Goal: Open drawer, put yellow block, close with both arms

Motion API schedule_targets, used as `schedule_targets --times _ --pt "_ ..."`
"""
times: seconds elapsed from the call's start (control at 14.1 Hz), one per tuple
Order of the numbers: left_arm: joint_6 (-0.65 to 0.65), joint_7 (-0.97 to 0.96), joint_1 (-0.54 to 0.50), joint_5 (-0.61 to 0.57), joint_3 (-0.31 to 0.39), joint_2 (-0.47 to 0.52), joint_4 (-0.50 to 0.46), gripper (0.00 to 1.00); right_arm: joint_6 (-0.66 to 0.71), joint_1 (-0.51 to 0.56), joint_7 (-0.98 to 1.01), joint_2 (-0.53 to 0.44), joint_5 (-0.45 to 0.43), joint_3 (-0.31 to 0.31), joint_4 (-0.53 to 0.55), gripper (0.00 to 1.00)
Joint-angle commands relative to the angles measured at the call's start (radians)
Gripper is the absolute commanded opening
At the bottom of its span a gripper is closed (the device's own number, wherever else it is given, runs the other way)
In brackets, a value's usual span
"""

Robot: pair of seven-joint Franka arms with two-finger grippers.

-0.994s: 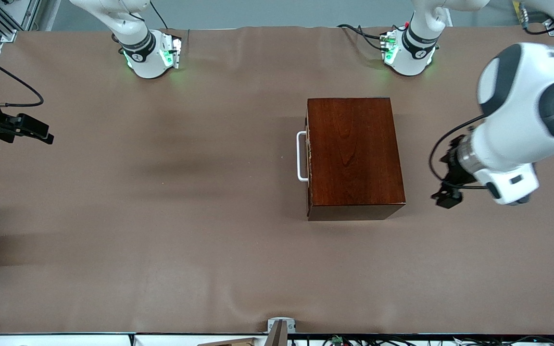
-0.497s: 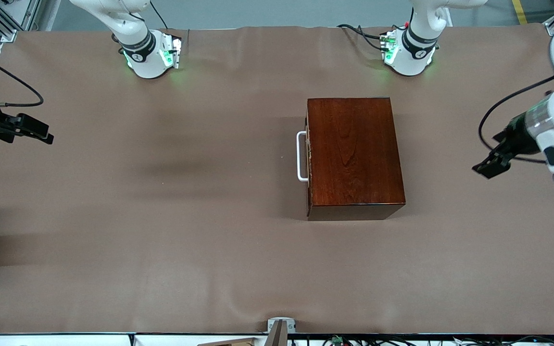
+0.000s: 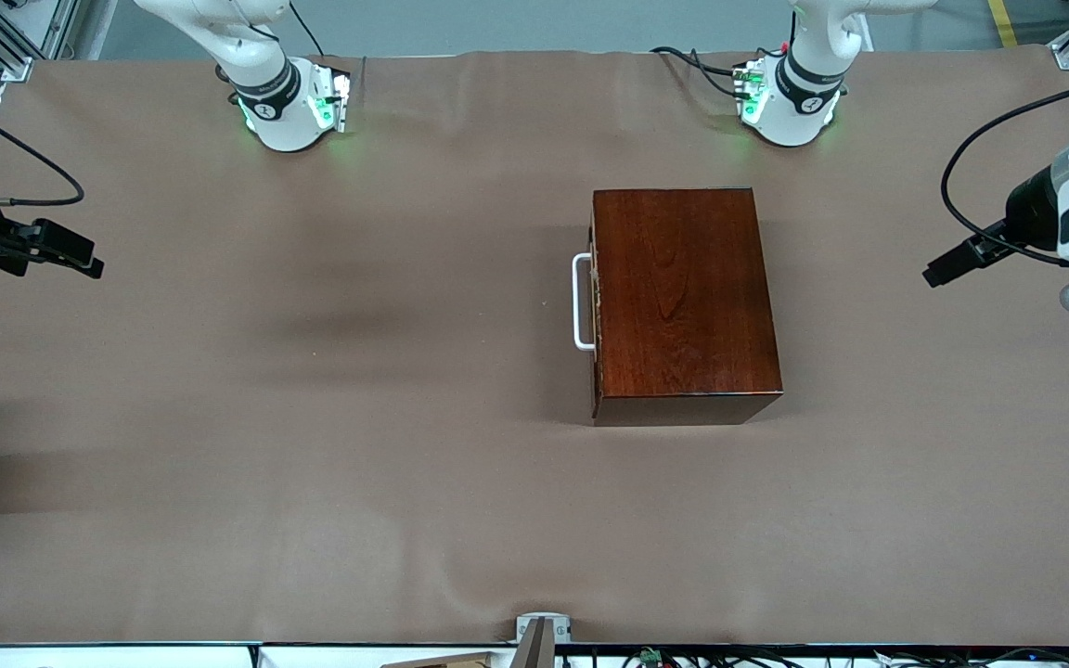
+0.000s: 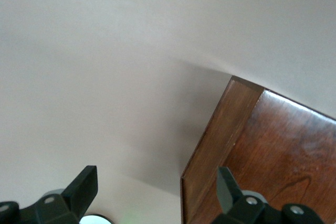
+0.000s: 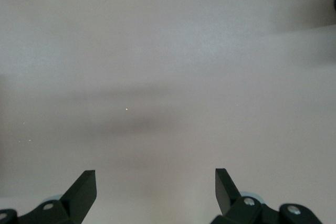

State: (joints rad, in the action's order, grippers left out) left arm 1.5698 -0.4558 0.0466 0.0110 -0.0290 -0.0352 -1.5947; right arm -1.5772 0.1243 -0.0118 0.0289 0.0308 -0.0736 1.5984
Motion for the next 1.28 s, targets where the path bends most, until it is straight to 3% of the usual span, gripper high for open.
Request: schedule_targets --times 0.0,0.28,0.5,0.92,1.21 --pt "-0.014 0.161 -0.022 0.01 -0.012 0.04 -0.039 1.0 0.002 0.006 -0.011 -0.01 -0.009 -0.009 -0.003 1.0" --pt "-0.043 0.33 -0.025 0.001 -0.008 0.055 -0.037 1.0 0.002 0.005 -0.011 -0.01 -0.009 -0.009 -0.003 1.0" --pt "-0.044 0.433 -0.017 -0.098 -0.012 0.067 -0.036 1.0 0.0 0.005 -0.011 -0.01 -0.009 -0.009 -0.002 1.0" --pt "-0.076 0.434 -0.056 -0.053 -0.015 0.074 -0.024 1.0 0.0 0.006 -0.011 -0.009 -0.009 -0.009 -0.003 1.0" --pt "-0.01 0.439 -0.053 -0.043 -0.017 0.075 -0.03 1.0 -0.001 0.006 -0.011 -0.009 -0.009 -0.009 -0.003 1.0"
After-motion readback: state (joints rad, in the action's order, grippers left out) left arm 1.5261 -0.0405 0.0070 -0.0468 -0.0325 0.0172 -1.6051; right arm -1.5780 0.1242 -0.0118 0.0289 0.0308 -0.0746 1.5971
